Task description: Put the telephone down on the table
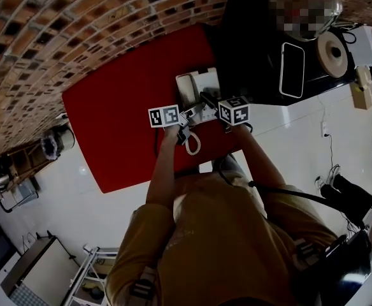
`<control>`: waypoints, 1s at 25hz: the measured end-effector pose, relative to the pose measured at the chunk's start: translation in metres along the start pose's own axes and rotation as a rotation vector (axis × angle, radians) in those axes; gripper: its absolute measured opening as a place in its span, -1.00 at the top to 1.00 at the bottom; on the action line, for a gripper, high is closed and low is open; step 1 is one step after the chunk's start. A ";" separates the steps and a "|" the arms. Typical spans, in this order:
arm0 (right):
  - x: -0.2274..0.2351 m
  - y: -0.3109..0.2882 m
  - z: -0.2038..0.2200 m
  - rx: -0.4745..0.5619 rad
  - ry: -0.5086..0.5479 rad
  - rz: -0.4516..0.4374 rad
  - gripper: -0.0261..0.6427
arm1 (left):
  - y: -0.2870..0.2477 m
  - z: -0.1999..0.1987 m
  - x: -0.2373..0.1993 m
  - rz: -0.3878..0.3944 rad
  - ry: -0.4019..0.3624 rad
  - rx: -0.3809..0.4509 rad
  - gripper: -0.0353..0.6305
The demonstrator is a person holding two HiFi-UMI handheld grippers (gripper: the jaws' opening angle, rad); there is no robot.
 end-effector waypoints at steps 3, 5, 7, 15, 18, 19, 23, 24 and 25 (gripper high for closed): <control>-0.014 0.019 -0.009 0.011 0.019 -0.011 -0.33 | 0.027 -0.010 0.005 -0.129 -0.100 0.056 -0.75; -0.025 0.035 -0.018 0.039 0.010 -0.023 -0.33 | 0.052 -0.021 0.016 -0.172 -0.156 0.106 -0.76; -0.041 0.052 -0.034 0.080 0.006 -0.046 -0.33 | 0.080 -0.032 0.038 -0.169 -0.208 0.152 -0.76; -0.142 0.141 -0.157 0.415 0.280 -0.069 -0.28 | 0.229 -0.096 0.155 -0.291 -0.503 0.582 -0.74; -0.172 0.179 -0.196 0.548 0.381 -0.016 -0.28 | 0.276 -0.105 0.198 -0.379 -0.628 0.718 -0.74; -0.180 0.190 -0.205 0.581 0.415 0.006 -0.28 | 0.290 -0.106 0.210 -0.419 -0.673 0.760 -0.74; -0.204 0.222 -0.229 0.685 0.474 0.060 -0.28 | 0.332 -0.104 0.244 -0.551 -0.797 0.898 -0.74; -0.207 0.226 -0.232 0.702 0.463 0.063 -0.27 | 0.339 -0.102 0.249 -0.569 -0.807 0.922 -0.74; -0.211 0.230 -0.233 0.713 0.448 0.064 -0.27 | 0.345 -0.101 0.251 -0.581 -0.808 0.939 -0.74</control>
Point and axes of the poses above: the fingertips, and each gripper's own axes: y backward along the fingers, x to its right, z out of its underside, the point moved 1 cm from there along y, backward along the fingers
